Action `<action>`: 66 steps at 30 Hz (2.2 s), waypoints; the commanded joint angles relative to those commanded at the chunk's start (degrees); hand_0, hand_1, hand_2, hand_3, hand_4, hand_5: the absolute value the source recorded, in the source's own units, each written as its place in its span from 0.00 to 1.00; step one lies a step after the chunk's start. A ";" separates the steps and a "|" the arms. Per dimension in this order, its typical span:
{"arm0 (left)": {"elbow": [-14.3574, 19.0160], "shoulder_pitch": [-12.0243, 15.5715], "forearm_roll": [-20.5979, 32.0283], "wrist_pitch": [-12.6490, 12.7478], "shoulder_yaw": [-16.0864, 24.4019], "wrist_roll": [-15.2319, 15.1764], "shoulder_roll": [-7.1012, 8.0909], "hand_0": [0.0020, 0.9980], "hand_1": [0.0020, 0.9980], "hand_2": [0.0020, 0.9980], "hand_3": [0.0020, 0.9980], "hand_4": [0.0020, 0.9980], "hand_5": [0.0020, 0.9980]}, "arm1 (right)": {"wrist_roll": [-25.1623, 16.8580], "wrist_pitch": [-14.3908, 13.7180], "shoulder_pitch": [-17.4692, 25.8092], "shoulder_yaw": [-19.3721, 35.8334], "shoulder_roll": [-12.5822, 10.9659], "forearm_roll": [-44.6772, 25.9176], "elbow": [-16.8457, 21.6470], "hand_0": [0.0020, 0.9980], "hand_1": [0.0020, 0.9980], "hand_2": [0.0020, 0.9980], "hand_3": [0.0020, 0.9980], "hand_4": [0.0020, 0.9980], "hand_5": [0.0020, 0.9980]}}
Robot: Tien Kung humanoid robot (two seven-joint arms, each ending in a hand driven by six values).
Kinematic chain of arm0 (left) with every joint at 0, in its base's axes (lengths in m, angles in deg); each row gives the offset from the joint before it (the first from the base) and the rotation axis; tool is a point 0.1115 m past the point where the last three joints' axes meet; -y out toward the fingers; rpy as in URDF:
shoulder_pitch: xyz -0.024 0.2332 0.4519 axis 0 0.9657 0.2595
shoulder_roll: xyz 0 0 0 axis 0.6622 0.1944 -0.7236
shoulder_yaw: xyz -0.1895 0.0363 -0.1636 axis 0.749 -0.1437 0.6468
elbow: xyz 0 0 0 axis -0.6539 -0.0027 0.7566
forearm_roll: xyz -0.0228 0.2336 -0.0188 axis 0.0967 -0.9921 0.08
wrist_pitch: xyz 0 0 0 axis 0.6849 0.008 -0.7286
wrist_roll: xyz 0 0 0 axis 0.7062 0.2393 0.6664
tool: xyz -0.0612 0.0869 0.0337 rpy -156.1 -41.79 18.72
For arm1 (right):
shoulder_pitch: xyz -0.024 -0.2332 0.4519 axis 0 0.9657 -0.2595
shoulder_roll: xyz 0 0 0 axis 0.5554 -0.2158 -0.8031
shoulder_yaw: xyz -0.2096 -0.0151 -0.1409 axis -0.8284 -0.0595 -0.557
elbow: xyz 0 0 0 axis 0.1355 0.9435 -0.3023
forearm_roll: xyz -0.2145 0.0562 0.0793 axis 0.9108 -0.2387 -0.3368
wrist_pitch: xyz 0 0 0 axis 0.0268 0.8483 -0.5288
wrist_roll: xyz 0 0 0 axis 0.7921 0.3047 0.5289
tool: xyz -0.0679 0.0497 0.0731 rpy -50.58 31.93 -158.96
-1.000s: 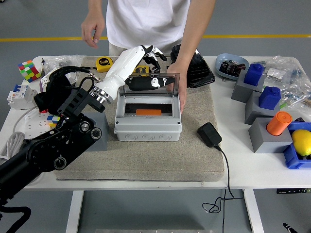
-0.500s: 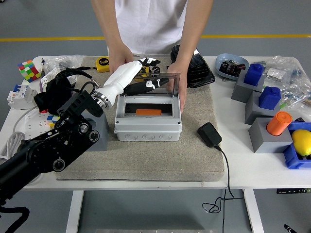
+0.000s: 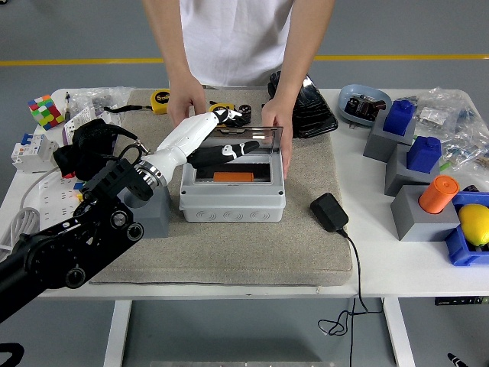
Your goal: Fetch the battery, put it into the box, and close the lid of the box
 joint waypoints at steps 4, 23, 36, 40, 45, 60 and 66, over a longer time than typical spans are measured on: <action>3.10 1.60 0.35 -0.29 -0.04 0.51 1.27 0.67 0.68 0.68 0.73 1.00 1.00 | -0.17 0.07 -0.01 0.00 0.10 -0.10 0.00 0.66 0.61 0.60 0.55 0.96 0.47; 7.46 6.13 3.98 -0.61 -1.21 1.16 3.68 0.64 0.66 0.67 0.72 1.00 0.99 | -0.43 0.02 -0.05 0.53 0.30 0.11 0.02 0.66 0.61 0.60 0.55 0.96 0.47; 14.48 8.03 8.57 -0.75 5.69 -0.82 4.27 0.65 0.67 0.67 0.72 1.00 0.98 | -0.34 0.00 -0.20 1.07 0.30 0.38 0.00 0.66 0.61 0.60 0.55 0.96 0.47; 14.95 9.82 10.23 1.18 10.09 -4.76 3.91 0.65 0.67 0.67 0.72 1.00 0.98 | -0.33 0.01 -0.30 1.31 0.29 0.44 0.00 0.66 0.61 0.60 0.55 0.96 0.47; 14.52 12.22 12.30 3.21 16.32 -8.63 3.17 0.66 0.67 0.67 0.72 1.00 0.96 | -0.40 0.00 -0.34 1.30 0.29 0.39 0.00 0.66 0.61 0.60 0.55 0.96 0.47; 13.30 17.54 12.63 3.97 34.21 -10.67 2.07 0.66 0.68 0.67 0.71 1.00 0.96 | -0.10 -0.10 -0.56 1.20 -0.04 0.62 0.00 0.66 0.61 0.60 0.55 0.96 0.47; 13.28 18.39 13.20 3.63 37.86 -10.64 2.67 0.67 0.68 0.67 0.71 1.00 0.95 | 0.41 -0.18 -0.72 1.45 -0.22 1.10 0.00 0.66 0.61 0.60 0.55 0.96 0.47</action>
